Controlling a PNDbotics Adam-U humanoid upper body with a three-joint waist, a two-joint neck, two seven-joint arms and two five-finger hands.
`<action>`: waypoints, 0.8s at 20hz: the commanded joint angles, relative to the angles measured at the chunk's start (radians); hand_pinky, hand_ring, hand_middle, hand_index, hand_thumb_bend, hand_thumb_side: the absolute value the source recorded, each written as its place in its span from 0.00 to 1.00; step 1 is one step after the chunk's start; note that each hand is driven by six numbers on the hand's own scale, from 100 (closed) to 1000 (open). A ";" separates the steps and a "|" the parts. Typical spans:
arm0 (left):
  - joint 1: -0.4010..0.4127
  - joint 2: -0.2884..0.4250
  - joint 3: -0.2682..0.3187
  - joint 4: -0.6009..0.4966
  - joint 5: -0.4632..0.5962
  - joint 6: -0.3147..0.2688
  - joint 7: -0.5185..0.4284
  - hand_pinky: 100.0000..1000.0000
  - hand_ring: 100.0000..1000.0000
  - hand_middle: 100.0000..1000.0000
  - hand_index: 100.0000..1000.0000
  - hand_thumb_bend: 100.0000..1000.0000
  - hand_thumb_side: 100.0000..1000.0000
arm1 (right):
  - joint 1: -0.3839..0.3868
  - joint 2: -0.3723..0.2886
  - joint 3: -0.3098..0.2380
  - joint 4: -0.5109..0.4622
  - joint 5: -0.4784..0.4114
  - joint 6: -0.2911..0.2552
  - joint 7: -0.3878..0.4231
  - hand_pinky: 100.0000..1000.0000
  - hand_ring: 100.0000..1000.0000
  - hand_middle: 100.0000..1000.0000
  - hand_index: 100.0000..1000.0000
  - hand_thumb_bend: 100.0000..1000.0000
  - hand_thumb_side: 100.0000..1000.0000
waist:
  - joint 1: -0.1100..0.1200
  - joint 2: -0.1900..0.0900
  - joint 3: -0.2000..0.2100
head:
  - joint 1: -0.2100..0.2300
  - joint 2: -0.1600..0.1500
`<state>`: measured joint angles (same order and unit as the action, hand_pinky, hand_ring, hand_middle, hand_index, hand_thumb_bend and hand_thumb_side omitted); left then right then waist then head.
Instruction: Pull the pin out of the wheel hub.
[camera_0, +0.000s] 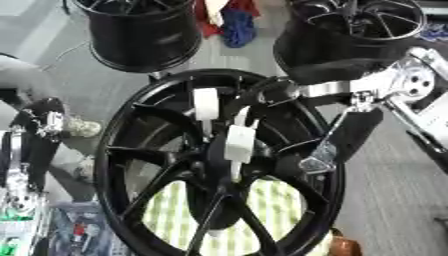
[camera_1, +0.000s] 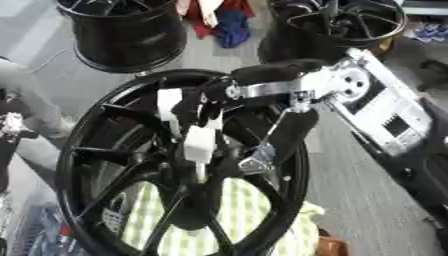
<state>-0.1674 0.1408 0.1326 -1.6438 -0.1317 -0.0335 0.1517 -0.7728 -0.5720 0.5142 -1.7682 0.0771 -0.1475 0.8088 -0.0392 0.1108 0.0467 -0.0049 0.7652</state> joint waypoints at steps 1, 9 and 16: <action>-0.007 0.018 -0.002 -0.010 -0.004 -0.001 -0.002 0.45 0.71 0.64 0.73 0.18 0.58 | -0.020 -0.003 -0.005 0.019 0.047 -0.020 0.003 0.78 0.79 0.89 1.00 0.21 0.26 | 0.001 -0.013 0.000 | -0.004 0.005; -0.008 0.017 -0.003 -0.010 -0.004 -0.002 -0.003 0.45 0.71 0.64 0.73 0.18 0.58 | -0.023 0.013 -0.003 0.064 0.110 -0.051 -0.004 0.78 0.80 0.88 0.99 0.21 0.25 | 0.000 -0.012 0.002 | -0.005 0.005; -0.009 0.017 -0.004 -0.011 -0.003 -0.002 -0.003 0.45 0.71 0.64 0.73 0.18 0.58 | -0.023 0.027 0.003 0.102 0.142 -0.070 0.003 0.78 0.80 0.88 0.98 0.20 0.25 | 0.000 -0.012 0.004 | -0.005 0.005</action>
<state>-0.1674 0.1408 0.1324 -1.6435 -0.1317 -0.0341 0.1511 -0.7745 -0.5394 0.5243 -1.6678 0.2088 -0.2117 0.8104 -0.0423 0.1108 0.0493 -0.0077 0.7652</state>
